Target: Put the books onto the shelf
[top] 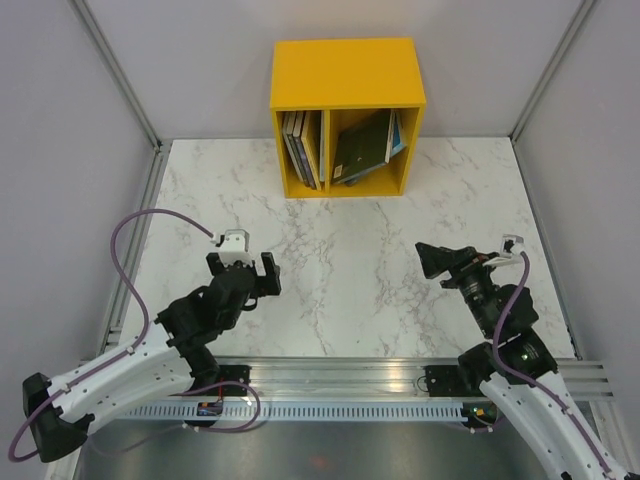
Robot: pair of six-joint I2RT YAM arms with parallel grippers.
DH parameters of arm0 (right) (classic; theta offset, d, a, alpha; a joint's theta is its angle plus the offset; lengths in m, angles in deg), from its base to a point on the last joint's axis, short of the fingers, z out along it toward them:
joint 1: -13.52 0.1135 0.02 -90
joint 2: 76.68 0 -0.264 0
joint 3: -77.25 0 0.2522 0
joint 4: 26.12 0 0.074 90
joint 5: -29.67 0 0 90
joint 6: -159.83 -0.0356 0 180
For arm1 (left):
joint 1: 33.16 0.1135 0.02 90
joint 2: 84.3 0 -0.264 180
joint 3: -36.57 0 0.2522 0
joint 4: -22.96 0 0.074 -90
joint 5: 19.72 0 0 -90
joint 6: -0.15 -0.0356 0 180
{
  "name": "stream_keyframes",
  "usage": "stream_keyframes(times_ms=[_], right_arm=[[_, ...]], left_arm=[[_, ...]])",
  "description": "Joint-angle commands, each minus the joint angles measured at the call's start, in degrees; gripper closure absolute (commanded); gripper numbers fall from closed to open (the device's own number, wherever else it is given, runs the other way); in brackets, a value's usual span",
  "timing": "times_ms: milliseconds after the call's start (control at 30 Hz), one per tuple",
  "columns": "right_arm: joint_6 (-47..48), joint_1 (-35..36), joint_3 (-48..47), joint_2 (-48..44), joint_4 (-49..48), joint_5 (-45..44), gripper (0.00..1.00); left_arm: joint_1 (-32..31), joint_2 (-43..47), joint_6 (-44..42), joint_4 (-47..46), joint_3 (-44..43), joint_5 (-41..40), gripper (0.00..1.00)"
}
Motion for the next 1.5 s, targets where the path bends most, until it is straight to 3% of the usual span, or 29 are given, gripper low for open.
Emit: stream_keyframes(times_ms=[0, 167, 267, 367, 433, 467, 500, 567, 600, 733, 800, 900, 1033, 1133, 1200, 1267, 1367, 1467], right_arm=[[1.28, 0.11, -0.33, -6.38, 10.73, -4.88, 0.08], [0.75, 0.11, -0.42, -8.67, 14.16, -5.85, 0.05], [0.93, 0.20, -1.20, -6.75, 16.00, -7.08, 0.03], [0.40, 0.11, -1.21, -4.63, 16.89, -7.17, 0.03], [0.75, 0.11, -1.38, -2.97, 16.72, -5.95, 0.03], [0.84, 0.11, -1.47, -2.52, 16.71, -5.68, 0.03], [0.84, 0.11, -1.47, -2.00, 16.71, -5.67, 0.03], [1.54, 0.11, -0.95, -1.03, 15.58, -4.54, 0.03], [2.59, 0.20, -0.86, -0.68, 14.96, -3.14, 0.03], [2.51, 0.20, -0.51, 0.91, 14.08, 0.12, 0.02], [1.28, 0.11, 0.02, 0.56, 13.46, 1.35, 0.02], [0.49, 0.11, 1.51, -1.81, 11.45, 1.97, 0.02], [2.68, 0.02, 2.48, -5.85, 10.65, -1.01, 0.02], [3.74, 0.11, 3.01, -7.00, 11.53, -3.91, 0.02], [2.95, 0.11, 3.71, -7.09, 11.18, -4.27, 0.02], [1.98, 0.11, 4.42, -7.09, 10.91, -5.06, 0.02], [2.59, 0.11, 5.03, -6.91, 10.13, -5.06, 0.02], [3.04, 0.11, 5.91, -7.09, 9.42, -5.06, 0.02]], left_arm=[[0.07, 2.02, 4.48, -0.74, 1.58, -2.91, 0.00], [0.07, 3.61, 5.01, 2.84, 1.50, -5.80, 0.00], [0.07, 4.04, 8.77, 7.06, 1.14, -13.71, 0.00], [0.07, 3.70, 7.22, 6.55, 1.84, -20.91, 0.00], [-0.02, 3.00, -1.45, -2.89, 3.94, -26.95, 0.00], [0.07, 2.56, -11.41, -7.73, 6.65, -28.21, 0.00], [0.50, 2.38, -15.86, -18.82, 8.33, -28.31, 0.00], [2.34, 2.29, -22.13, -26.98, 12.63, -25.60, 0.00], [6.44, 1.94, -22.76, -33.20, 13.96, -24.02, 0.00], [20.96, -0.43, -20.47, -37.81, 15.99, -8.50, 0.00], [24.22, -3.06, -23.36, -42.20, 17.31, -7.31, 0.00], [26.60, -10.00, -24.09, -51.34, 18.63, -7.22, 0.00], [30.29, -26.39, -26.10, -69.18, 20.83, -3.87, 0.00], [31.09, -32.14, -26.63, -68.14, 15.40, -3.79, 0.00], [32.23, -36.81, -28.64, -75.09, 15.20, -1.36, 0.00], [33.11, -39.09, -28.83, -70.45, 11.69, -1.25, 0.00], [35.74, -38.15, -33.11, -72.62, 12.82, 7.78, 0.00], [37.15, -38.39, -37.96, -84.71, 19.13, 19.47, 0.00]])
